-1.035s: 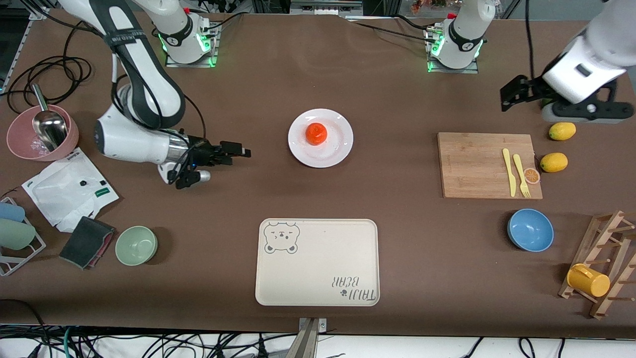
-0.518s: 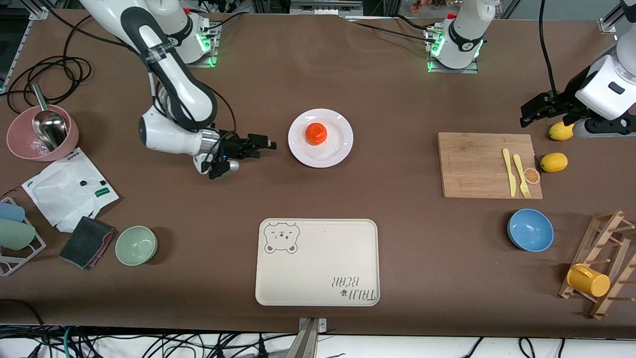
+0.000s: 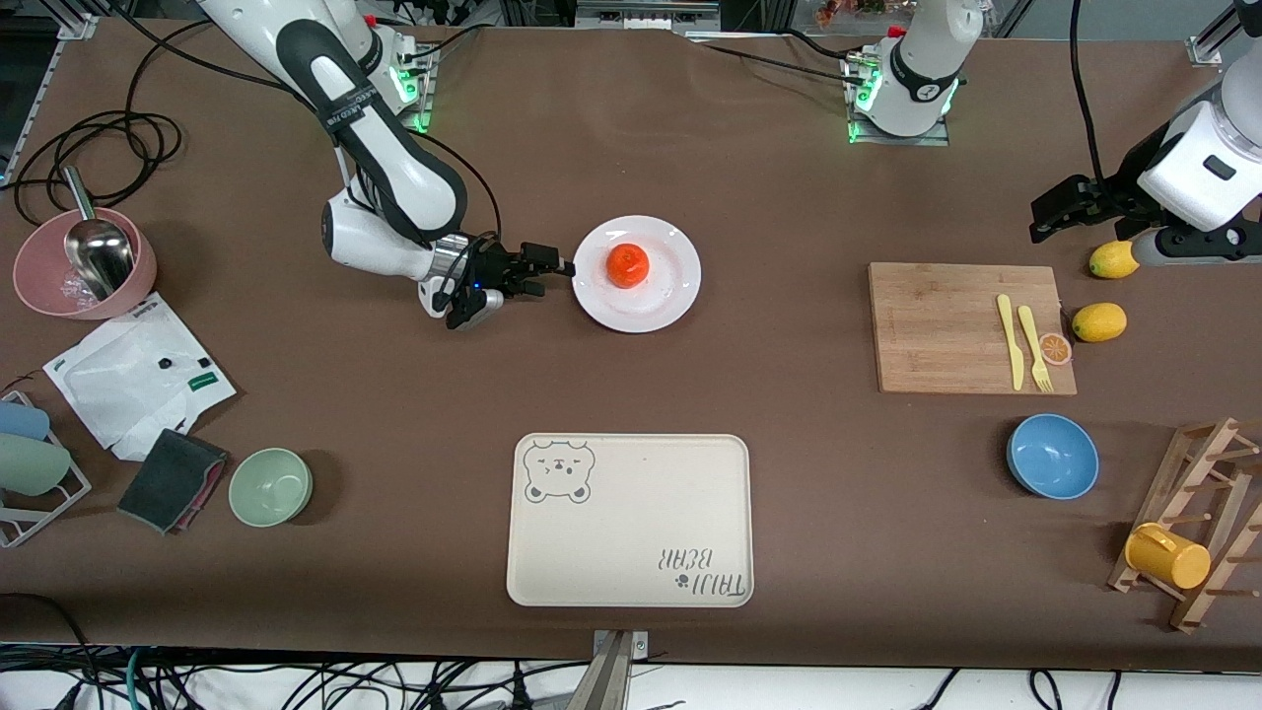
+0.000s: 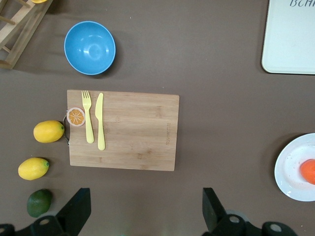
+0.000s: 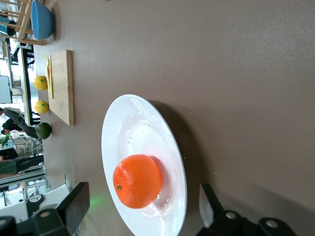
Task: Place orange and plate with both arms
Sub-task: 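Move the right gripper to the plate rim and grip it, then close the right gripper firmly on the plate rim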
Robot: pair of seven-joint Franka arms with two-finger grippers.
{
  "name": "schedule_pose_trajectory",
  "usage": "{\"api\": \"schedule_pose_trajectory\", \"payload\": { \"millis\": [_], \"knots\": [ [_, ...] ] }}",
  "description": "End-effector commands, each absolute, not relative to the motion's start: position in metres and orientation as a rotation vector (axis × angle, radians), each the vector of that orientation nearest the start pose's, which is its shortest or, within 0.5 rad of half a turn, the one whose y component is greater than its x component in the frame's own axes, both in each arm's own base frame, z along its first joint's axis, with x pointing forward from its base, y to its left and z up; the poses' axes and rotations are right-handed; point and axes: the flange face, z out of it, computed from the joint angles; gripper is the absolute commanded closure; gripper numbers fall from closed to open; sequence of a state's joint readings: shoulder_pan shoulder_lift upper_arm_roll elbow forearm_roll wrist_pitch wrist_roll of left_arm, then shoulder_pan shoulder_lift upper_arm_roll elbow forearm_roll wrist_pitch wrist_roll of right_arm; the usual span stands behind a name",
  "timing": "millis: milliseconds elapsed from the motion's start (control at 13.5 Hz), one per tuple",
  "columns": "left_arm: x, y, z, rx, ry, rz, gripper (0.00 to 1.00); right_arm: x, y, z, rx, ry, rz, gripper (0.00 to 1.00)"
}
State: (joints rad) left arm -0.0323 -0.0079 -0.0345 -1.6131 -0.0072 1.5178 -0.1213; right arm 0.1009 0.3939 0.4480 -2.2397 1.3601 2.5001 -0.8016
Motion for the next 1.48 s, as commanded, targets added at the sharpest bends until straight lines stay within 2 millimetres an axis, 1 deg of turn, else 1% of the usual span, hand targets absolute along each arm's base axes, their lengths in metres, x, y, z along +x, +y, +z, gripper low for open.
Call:
{"api": "schedule_pose_trajectory", "payload": {
  "millis": [0,148,222,370,592,665,813,1035,1183,1405],
  "knots": [
    [0.544,-0.035,0.612,-3.151,-0.067,0.113,0.0,0.445,0.281,0.187,-2.27,-0.127,0.035,0.2],
    [0.542,-0.037,0.614,-3.151,-0.06,0.116,0.0,0.444,0.28,0.182,-2.271,-0.12,0.046,0.35],
    [0.543,-0.039,0.614,-3.15,-0.055,0.106,0.0,0.444,0.28,0.181,-2.272,-0.118,0.047,0.36],
    [0.547,-0.039,0.615,-3.154,-0.056,0.06,0.0,0.441,0.281,0.176,-2.279,-0.108,0.054,0.42],
    [0.546,-0.04,0.612,-3.153,-0.056,0.07,0.0,0.438,0.283,0.169,-2.295,-0.105,0.058,0.42],
    [0.547,-0.037,0.612,-3.153,-0.063,0.07,0.0,0.437,0.283,0.164,-2.299,-0.099,0.065,0.42],
    [0.547,-0.037,0.612,-3.153,-0.063,0.07,0.0,0.432,0.288,0.157,-2.294,-0.096,0.052,0.42],
    [0.553,-0.038,0.61,-3.154,-0.061,0.034,0.0,0.426,0.292,0.153,-2.273,-0.091,0.036,0.42],
    [0.555,-0.033,0.605,-3.161,-0.071,0.046,0.0,0.427,0.293,0.153,-2.272,-0.091,0.035,0.46],
    [0.555,-0.036,0.607,-3.154,-0.064,0.041,0.0,0.426,0.293,0.152,-2.272,-0.098,0.036,0.53]
  ]
}}
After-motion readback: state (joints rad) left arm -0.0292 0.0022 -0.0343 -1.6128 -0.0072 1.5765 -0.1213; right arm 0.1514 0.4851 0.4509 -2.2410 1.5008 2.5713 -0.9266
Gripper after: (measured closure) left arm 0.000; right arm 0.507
